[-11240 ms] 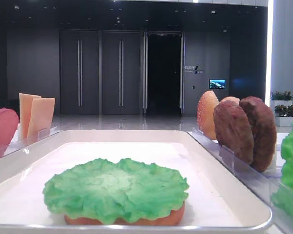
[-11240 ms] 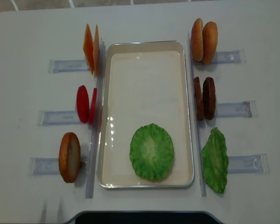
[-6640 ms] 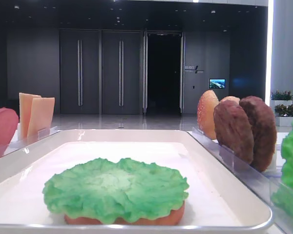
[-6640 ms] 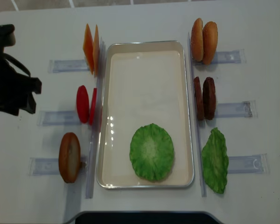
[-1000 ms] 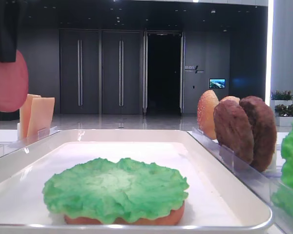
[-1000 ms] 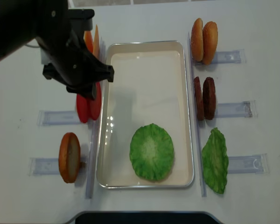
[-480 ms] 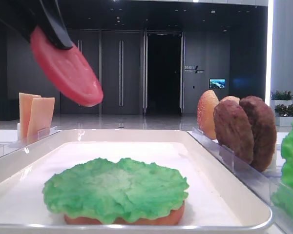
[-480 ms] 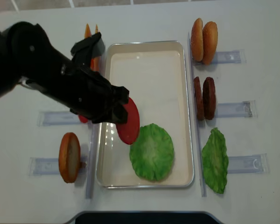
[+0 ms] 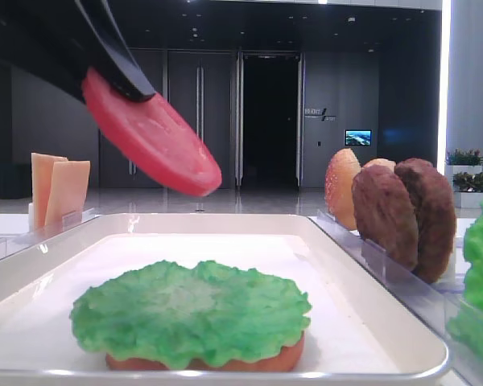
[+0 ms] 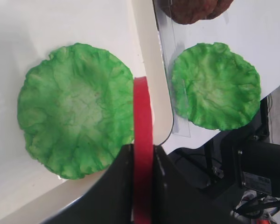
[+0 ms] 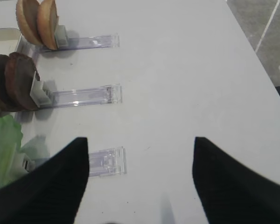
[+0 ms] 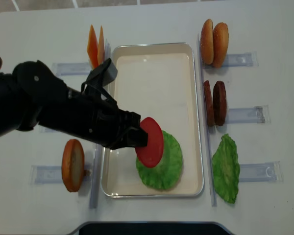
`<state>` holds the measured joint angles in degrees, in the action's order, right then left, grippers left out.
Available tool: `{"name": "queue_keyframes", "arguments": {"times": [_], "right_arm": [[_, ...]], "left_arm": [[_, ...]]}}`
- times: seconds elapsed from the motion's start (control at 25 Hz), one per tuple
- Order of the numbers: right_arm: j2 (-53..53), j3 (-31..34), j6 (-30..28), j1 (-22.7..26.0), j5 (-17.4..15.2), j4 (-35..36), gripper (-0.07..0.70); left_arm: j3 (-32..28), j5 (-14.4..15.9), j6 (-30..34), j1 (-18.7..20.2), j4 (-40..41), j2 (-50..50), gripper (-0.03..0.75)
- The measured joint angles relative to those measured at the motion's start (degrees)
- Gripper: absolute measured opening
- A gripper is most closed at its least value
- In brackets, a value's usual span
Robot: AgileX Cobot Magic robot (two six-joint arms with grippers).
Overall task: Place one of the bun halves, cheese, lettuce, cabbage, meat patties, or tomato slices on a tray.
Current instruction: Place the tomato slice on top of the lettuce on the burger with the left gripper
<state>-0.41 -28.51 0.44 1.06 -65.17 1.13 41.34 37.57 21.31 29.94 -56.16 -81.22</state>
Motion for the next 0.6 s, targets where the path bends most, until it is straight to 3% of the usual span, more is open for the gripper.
{"name": "queue_keyframes", "arguments": {"times": [0.6], "right_arm": [[0.0,0.0,0.0,0.0,0.0,0.0,0.481]], "left_arm": [[-0.6,-0.7,6.8,0.0,-6.5,-4.1,0.055]]}}
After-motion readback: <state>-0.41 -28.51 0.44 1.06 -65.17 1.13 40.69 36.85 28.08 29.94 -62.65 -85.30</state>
